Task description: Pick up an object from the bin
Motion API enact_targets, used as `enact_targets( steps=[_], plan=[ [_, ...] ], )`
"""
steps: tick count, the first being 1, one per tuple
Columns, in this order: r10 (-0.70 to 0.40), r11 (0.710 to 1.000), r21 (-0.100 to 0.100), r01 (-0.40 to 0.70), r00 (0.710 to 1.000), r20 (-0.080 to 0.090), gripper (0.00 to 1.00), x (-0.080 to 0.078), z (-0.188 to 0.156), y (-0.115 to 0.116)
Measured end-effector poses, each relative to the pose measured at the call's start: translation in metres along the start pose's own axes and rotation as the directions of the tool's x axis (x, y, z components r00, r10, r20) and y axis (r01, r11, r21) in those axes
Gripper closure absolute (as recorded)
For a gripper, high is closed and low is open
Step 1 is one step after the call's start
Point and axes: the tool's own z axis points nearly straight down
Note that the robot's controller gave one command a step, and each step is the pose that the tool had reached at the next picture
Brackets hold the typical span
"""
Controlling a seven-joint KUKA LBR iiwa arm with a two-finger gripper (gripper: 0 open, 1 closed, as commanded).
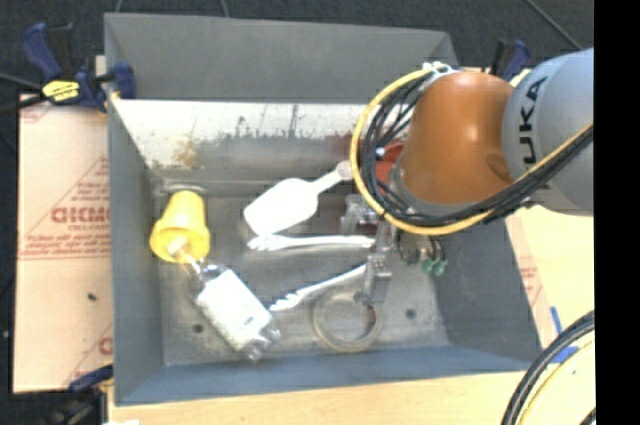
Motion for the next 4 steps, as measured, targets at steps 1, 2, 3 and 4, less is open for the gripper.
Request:
enact_targets(
  steps=[1,2,3,4],
  plan=[
    [0.0,1.0,0.0,0.0,1.0,0.0,0.0,0.0,0.0,0.0],
    [-0.091,0.996,0.001,0.091,0.996,-0.003,0.0,-0.022,0.075,-0.035],
    [-0.287,0.958,0.002,0.287,0.958,0.013,0.0,-0.034,0.072,0.009],
    [-0.301,0.954,0.002,0.301,0.954,0.006,0.0,-0.041,0.106,-0.014]
  ],
)
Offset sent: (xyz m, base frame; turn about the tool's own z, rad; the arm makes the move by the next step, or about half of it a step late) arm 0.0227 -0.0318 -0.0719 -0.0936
